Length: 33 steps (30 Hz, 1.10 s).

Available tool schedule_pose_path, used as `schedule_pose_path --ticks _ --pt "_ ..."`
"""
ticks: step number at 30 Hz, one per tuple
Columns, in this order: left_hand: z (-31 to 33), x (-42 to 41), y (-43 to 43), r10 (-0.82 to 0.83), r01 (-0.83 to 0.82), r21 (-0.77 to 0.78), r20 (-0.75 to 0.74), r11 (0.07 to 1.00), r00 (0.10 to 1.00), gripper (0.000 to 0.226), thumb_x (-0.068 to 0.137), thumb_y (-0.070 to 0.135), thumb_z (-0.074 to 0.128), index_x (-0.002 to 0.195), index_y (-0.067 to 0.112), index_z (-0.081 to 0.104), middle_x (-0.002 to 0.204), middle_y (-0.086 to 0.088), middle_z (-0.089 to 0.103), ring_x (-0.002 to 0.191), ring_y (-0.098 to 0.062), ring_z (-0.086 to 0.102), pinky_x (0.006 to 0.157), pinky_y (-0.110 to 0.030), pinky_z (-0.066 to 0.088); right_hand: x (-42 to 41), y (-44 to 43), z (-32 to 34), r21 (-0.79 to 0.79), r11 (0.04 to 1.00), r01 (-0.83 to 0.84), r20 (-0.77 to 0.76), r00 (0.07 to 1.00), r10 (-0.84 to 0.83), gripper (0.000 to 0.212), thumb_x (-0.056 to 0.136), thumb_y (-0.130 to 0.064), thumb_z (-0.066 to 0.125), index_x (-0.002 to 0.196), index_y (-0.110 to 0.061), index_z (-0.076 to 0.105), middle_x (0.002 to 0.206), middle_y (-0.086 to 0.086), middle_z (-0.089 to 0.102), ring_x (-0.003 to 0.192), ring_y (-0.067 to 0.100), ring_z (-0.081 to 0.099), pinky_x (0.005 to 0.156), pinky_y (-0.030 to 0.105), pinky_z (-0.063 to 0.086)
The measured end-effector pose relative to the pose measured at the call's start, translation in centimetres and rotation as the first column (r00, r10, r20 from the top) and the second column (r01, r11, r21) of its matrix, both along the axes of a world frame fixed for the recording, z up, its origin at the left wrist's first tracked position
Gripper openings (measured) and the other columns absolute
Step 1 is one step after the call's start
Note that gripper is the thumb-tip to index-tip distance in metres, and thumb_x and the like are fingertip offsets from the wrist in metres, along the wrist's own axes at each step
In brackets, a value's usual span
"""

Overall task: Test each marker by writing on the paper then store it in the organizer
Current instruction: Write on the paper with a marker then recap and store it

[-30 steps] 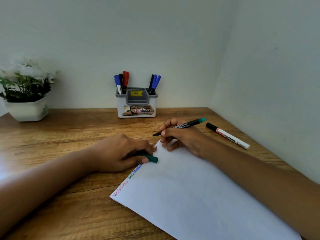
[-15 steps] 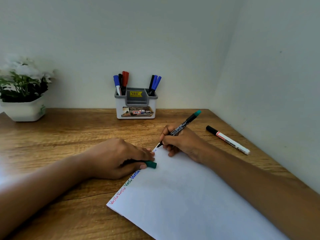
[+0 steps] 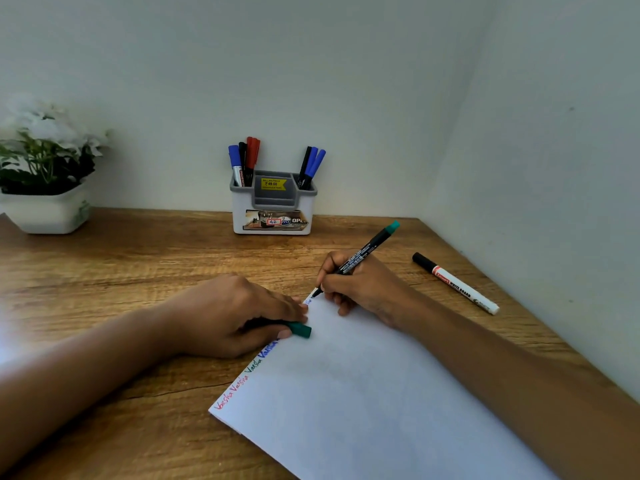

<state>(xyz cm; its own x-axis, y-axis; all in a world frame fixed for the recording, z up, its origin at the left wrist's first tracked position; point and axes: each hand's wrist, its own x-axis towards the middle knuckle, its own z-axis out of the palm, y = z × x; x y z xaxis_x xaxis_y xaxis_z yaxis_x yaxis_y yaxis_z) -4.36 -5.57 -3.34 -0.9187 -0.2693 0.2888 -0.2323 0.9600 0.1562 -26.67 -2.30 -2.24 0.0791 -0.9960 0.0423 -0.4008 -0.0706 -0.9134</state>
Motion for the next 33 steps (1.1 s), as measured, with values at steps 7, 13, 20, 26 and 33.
schedule_pose_path --ticks 7,13,20,26,33 --pt "0.07 0.04 0.07 0.0 0.0 0.007 -0.01 1.0 1.0 0.04 0.094 0.045 0.045 0.124 0.026 0.062 0.127 0.015 0.062 0.116 0.003 0.057 0.09 -0.031 0.055 0.02 -0.01 0.05 0.005 1.0 0.013 0.008 1.0 -0.013 0.006 0.082 -0.003 0.059 0.079 -0.006 0.063 0.057 0.004 0.058 0.049 0.008 0.053 0.042 0.02 0.046" --pt "0.06 0.01 0.02 0.002 -0.002 0.012 -0.008 1.0 1.0 0.039 0.094 0.045 0.044 0.124 0.028 0.061 0.127 0.016 0.061 0.116 0.002 0.057 0.09 -0.031 0.055 0.12 -0.05 0.02 0.007 1.0 0.019 0.012 1.0 -0.019 0.008 0.082 -0.002 0.06 0.078 -0.008 0.063 0.059 0.003 0.06 0.051 0.009 0.055 0.043 0.02 0.048" --pt "-0.02 0.03 0.01 0.003 -0.003 0.005 -0.018 1.0 1.0 0.039 0.093 0.045 0.045 0.124 0.027 0.062 0.126 0.016 0.062 0.116 0.003 0.057 0.091 -0.029 0.054 0.07 0.17 0.15 0.016 1.0 -0.004 0.012 1.0 0.004 0.005 0.083 -0.002 0.06 0.081 -0.005 0.063 0.06 0.005 0.06 0.051 0.01 0.055 0.043 0.02 0.047" --pt "0.02 0.02 0.06 0.002 -0.001 0.01 -0.02 1.0 1.0 0.039 0.093 0.044 0.046 0.124 0.027 0.062 0.126 0.016 0.062 0.116 0.004 0.057 0.091 -0.029 0.054 0.03 0.07 0.29 0.034 0.998 0.043 0.083 0.995 -0.046 0.013 0.082 0.0 0.058 0.073 -0.008 0.062 0.055 0.003 0.059 0.047 0.008 0.054 0.043 0.02 0.048" --pt "0.04 -0.03 -0.05 0.001 -0.001 0.014 -0.009 1.0 1.0 0.039 0.093 0.045 0.046 0.125 0.027 0.061 0.127 0.016 0.061 0.116 0.004 0.056 0.092 -0.029 0.054 0.19 0.19 0.35 0.031 0.999 0.034 0.029 0.999 -0.035 0.005 0.083 -0.001 0.059 0.084 -0.001 0.063 0.06 0.006 0.059 0.049 0.008 0.055 0.045 0.019 0.049"
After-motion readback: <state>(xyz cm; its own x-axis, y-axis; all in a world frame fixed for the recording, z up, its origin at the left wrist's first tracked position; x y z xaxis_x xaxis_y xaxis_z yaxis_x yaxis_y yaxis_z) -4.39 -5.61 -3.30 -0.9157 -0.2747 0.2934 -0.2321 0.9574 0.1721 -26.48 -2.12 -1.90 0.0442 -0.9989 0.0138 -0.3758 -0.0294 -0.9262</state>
